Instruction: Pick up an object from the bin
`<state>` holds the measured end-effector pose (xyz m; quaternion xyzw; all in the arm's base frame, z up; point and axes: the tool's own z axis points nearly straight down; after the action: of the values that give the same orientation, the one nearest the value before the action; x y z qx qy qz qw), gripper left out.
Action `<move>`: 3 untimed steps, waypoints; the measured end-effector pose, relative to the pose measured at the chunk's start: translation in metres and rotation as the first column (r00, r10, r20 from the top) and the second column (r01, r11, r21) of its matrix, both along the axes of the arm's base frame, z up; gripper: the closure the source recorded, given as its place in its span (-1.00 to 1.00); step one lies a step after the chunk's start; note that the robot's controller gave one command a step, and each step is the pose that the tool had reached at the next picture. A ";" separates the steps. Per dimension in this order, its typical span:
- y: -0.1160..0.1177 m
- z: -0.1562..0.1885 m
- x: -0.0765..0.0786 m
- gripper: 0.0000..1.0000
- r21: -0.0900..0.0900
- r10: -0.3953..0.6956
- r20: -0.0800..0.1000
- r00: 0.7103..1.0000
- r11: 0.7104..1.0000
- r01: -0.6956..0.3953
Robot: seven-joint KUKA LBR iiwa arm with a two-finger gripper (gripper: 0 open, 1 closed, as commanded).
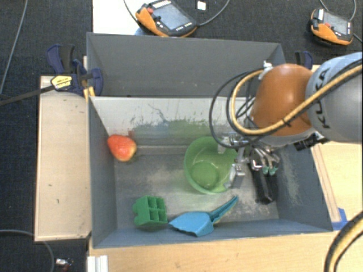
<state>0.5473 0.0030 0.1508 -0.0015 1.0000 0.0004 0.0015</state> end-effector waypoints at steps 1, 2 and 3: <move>0.000 0.000 0.000 -1.00 0.000 0.000 0.000 1.000 1.000 0.000; 0.019 -0.073 -0.045 -1.00 -0.005 0.405 0.012 0.914 0.914 -0.405; 0.020 -0.077 -0.068 1.00 -0.004 0.464 0.003 0.886 0.886 -0.464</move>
Offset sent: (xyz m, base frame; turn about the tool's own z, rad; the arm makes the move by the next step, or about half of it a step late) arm -0.0479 0.0185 -0.0756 -0.4174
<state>0.4793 0.0230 0.0742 -0.2403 0.9707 -0.0008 0.0033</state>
